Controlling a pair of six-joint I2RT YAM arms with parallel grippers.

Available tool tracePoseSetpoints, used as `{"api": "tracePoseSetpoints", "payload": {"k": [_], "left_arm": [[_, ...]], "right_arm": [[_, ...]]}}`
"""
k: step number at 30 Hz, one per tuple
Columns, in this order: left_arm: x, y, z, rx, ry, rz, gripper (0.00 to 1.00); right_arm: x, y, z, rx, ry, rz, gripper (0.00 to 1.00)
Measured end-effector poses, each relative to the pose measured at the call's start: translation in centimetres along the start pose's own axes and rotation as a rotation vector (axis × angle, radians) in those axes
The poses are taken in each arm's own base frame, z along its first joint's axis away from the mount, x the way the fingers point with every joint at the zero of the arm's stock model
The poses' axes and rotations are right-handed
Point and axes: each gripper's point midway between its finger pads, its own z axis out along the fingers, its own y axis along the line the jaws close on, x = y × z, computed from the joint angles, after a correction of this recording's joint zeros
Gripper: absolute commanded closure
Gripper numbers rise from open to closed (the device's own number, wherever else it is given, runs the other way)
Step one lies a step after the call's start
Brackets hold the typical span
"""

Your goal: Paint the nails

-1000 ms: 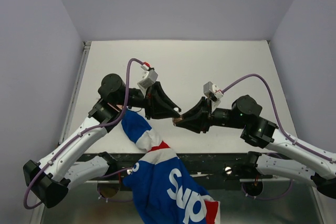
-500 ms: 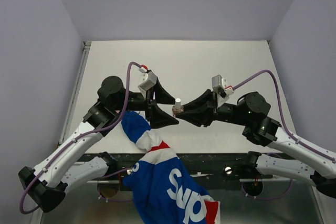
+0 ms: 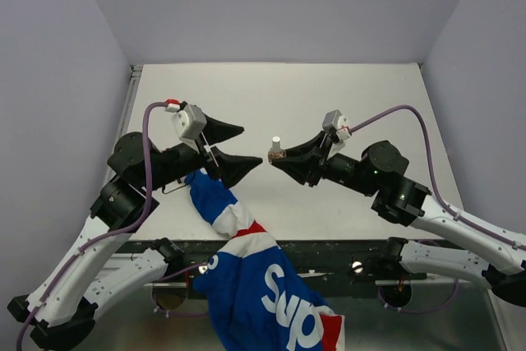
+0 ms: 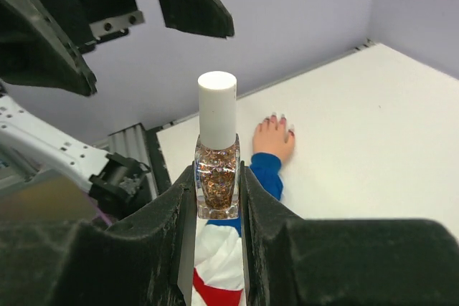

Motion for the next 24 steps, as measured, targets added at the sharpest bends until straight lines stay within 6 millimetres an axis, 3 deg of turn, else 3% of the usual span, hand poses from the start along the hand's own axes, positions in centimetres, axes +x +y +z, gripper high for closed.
{"api": "tracePoseSetpoints", "payload": {"k": [4, 9, 12, 19, 24], "left_arm": [[0.2, 2.8, 0.9, -0.154, -0.011, -0.084, 0.05], [2.1, 5.6, 3.0, -0.299, 0.011, -0.186, 0.08], [2.8, 6.5, 3.8, -0.354, 0.015, -0.215, 0.11], [4.8, 8.4, 5.5, -0.450, 0.045, -0.260, 0.33], [4.9, 8.6, 6.4, -0.469, 0.052, -0.266, 0.37]], "right_arm": [[1.9, -2.5, 1.0, 0.117, 0.046, 0.008, 0.99], [3.5, -5.0, 1.5, 0.246, 0.081, 0.009, 0.99], [4.0, -6.0, 1.8, 0.296, 0.096, 0.008, 0.99], [4.8, -7.2, 1.9, 0.358, 0.110, 0.013, 0.99], [4.8, -7.6, 1.9, 0.380, 0.110, 0.011, 0.99]]}}
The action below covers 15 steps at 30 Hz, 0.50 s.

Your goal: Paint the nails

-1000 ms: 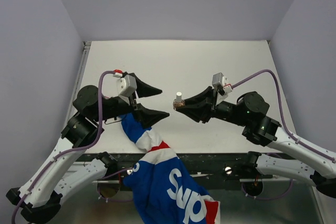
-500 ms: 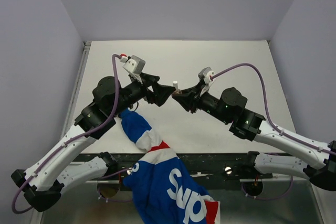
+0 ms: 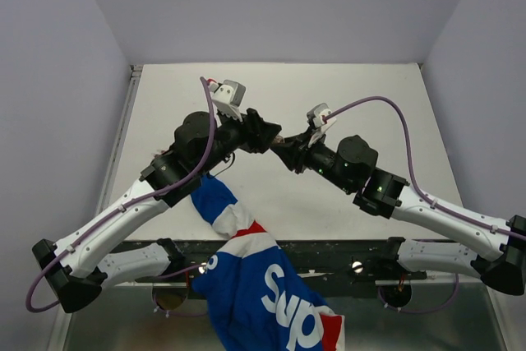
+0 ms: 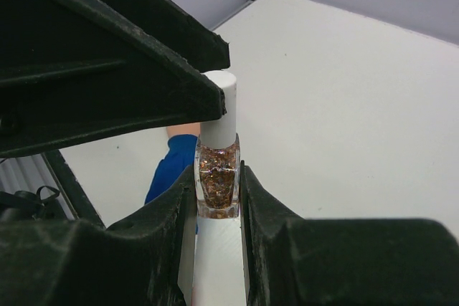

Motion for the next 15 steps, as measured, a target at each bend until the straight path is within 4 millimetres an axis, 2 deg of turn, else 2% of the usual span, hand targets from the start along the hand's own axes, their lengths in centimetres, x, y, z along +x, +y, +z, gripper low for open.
{"api": "tracePoseSetpoints", "payload": {"k": [5, 10, 15], "left_arm": [[0.0, -0.3, 0.5, 0.000, -0.004, 0.000, 0.46], [0.5, -0.3, 1.2, -0.004, 0.013, 0.000, 0.49], [0.7, -0.5, 1.5, 0.000, 0.019, -0.002, 0.65]], "right_arm": [[0.6, -0.2, 0.3, 0.011, 0.017, -0.003, 0.99], [0.7, -0.4, 0.4, 0.020, 0.019, -0.004, 0.99], [0.7, -0.5, 0.4, 0.029, 0.018, -0.004, 0.99]]}}
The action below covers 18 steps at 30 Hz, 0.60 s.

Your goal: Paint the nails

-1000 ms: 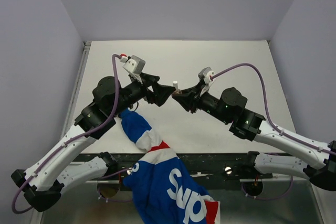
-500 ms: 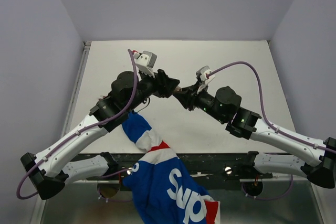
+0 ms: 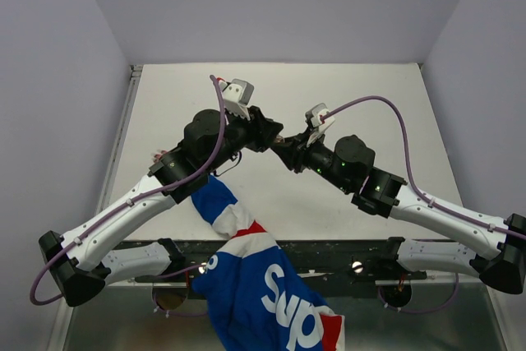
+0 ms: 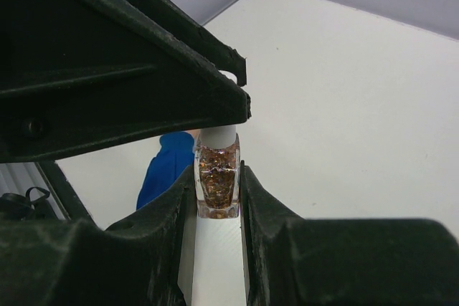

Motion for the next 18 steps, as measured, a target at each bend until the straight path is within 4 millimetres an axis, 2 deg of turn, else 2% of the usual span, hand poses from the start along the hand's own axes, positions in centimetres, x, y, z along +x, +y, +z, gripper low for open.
{"api": "tracePoseSetpoints", "payload": {"k": [3, 7, 18], "left_arm": [[-0.1, -0.1, 0.0, 0.004, -0.006, -0.003, 0.78], [-0.1, -0.3, 0.1, 0.014, -0.005, -0.006, 0.88], [0.2, -1.2, 0.2, 0.089, -0.002, 0.036, 0.89]], "right_arm": [[0.0, -0.1, 0.0, 0.004, 0.000, 0.000, 0.99], [0.0, -0.1, 0.0, 0.008, 0.000, 0.000, 0.99], [-0.1, -0.2, -0.3, 0.011, 0.003, 0.000, 0.99]]}}
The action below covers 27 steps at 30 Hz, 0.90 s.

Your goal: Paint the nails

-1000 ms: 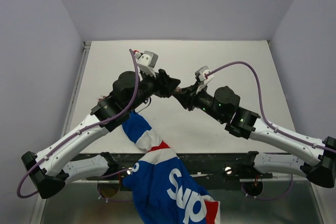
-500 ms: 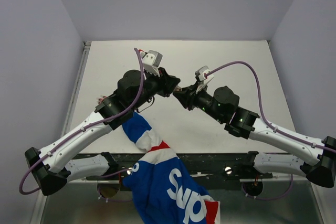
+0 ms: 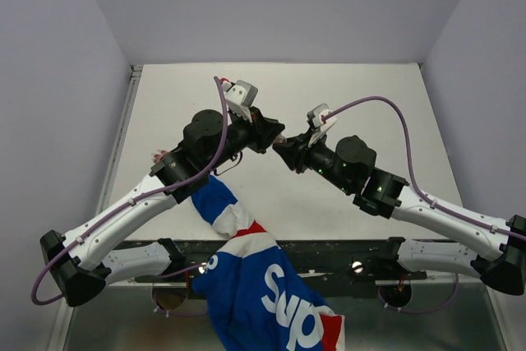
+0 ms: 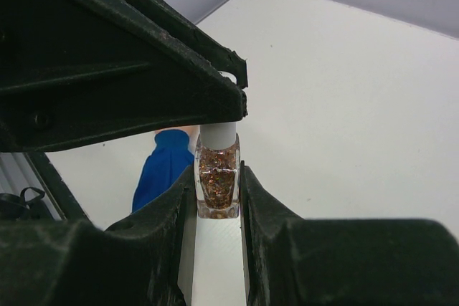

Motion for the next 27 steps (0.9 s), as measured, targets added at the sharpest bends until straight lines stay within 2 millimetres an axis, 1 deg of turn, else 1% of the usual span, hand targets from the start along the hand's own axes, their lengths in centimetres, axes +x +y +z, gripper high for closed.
{"api": "tracePoseSetpoints", "payload": {"k": [4, 8, 17, 23, 27], "left_arm": [[0.5, 0.0, 0.1, 0.021, 0.011, 0.021, 0.85], [1.1, 0.1, 0.1, 0.026, 0.021, 0.028, 0.74], [1.2, 0.1, 0.1, 0.031, 0.025, 0.037, 0.54], [1.4, -0.1, 0.1, 0.039, 0.033, 0.039, 0.52], [2.0, 0.1, 0.2, 0.024, 0.055, 0.039, 0.50]], "right_arm": [[0.5, -0.1, -0.1, 0.004, 0.021, -0.004, 0.99], [1.1, -0.2, -0.2, 0.008, 0.042, -0.009, 0.99], [1.2, -0.2, -0.1, 0.004, 0.046, -0.010, 0.99], [1.4, -0.1, 0.0, 0.003, 0.051, -0.011, 0.99], [1.4, -0.1, 0.0, 0.002, 0.050, -0.011, 0.99]]}}
